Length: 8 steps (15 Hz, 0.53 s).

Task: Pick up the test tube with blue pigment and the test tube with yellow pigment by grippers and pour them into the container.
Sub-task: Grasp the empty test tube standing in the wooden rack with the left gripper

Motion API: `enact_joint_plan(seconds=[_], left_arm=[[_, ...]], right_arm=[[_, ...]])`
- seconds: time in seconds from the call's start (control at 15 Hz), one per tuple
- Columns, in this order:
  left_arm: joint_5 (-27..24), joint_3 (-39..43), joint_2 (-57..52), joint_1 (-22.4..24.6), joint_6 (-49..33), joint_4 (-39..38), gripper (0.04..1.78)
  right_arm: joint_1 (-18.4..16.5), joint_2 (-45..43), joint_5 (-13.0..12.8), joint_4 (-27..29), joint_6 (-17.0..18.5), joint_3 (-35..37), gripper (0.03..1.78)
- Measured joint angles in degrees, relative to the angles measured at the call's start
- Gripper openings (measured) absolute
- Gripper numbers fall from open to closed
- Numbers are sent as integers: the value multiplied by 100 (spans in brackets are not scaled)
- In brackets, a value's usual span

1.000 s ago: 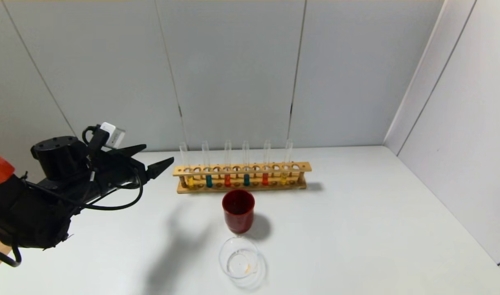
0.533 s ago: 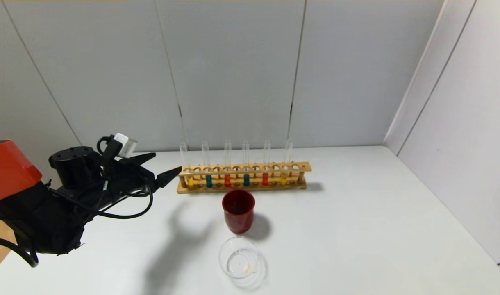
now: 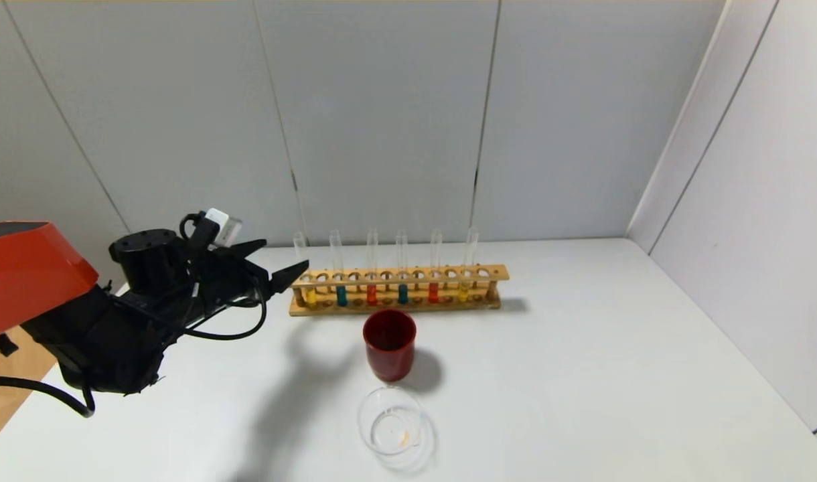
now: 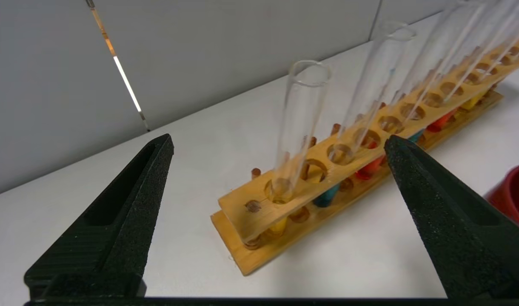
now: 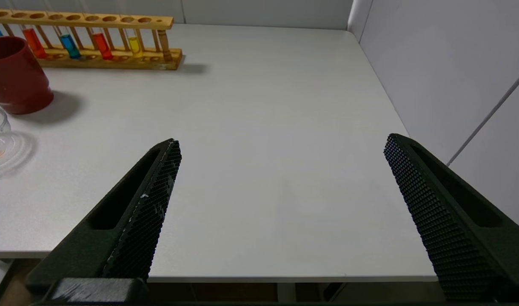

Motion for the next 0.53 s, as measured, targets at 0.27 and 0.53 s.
enact_joint_plan(seconds=[0.27, 0.53], left_arm=[[28, -350, 144, -22, 9, 422, 175], [26, -634, 304, -96, 1, 575, 175]], right_arm=[[0, 0, 0, 0, 0, 0, 174], [0, 0, 0, 0, 0, 0, 174]])
